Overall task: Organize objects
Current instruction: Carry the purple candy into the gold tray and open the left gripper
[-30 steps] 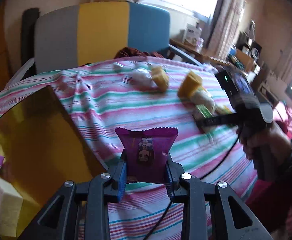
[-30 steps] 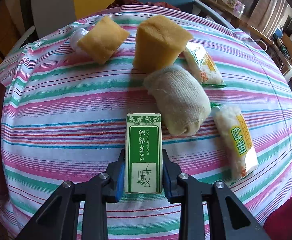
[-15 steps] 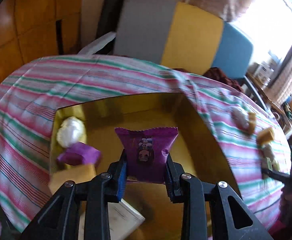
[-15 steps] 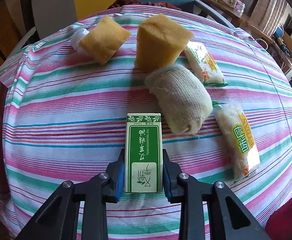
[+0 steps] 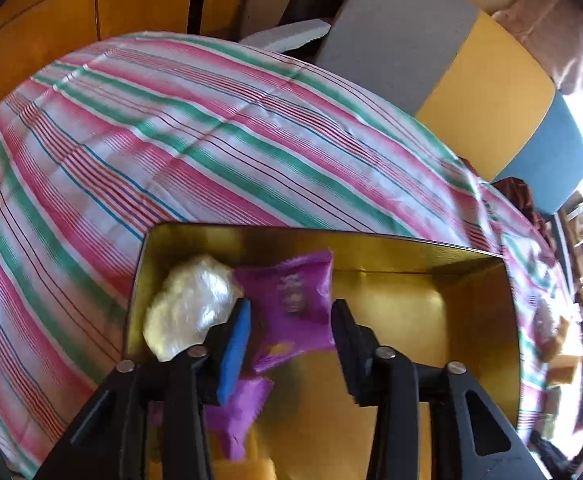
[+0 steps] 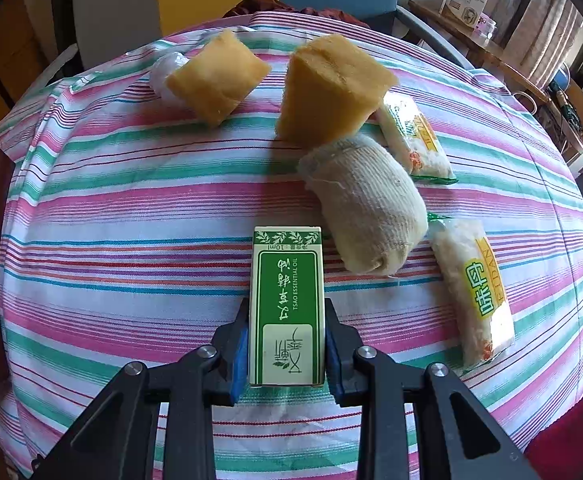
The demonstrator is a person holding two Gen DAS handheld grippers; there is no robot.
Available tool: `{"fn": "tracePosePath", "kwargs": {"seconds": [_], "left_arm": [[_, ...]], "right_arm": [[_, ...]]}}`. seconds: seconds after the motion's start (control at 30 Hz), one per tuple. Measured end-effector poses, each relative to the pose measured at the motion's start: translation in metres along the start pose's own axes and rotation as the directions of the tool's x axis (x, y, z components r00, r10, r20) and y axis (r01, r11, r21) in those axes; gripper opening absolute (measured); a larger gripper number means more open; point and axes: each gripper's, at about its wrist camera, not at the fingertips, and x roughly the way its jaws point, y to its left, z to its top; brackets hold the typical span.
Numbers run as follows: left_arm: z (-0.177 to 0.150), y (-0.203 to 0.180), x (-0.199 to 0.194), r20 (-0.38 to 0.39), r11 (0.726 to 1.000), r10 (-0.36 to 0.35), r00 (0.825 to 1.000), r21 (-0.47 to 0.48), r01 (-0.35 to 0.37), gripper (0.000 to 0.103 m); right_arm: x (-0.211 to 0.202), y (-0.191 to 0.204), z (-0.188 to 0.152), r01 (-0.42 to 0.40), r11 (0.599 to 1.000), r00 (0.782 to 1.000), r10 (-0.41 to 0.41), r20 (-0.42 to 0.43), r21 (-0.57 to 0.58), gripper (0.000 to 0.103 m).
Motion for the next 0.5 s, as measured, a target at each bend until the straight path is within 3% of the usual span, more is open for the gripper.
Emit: {"fn": "tracePosePath", "kwargs": {"seconds": [0.1,0.27,0.5], "left_arm": [[-0.002,0.001,-0.006,0.013,1.000,-0.016,1.000,-0.004,0.016,0.049],[-0.017,-0.004,-0.046,0.130,0.997,0.010,0.991,0.075,-0.020,0.049],[-0.086,-0.019,-0.101,0.262,0.972,0.016,0.965,0.223,-0.077,0.054]], "right_arm": [[0.004,0.006,0.004,0.006,1.000,1.000,-0.006,0.004,-0.011,0.030],[0.005,0.006,0.006,0.011,1.000,1.000,-0.011,0.008,-0.020,0.030],[-0.006,0.021,-0.005,0.038,0.998,0.999,-0.037,0.022,-0.042,0.030]]}}
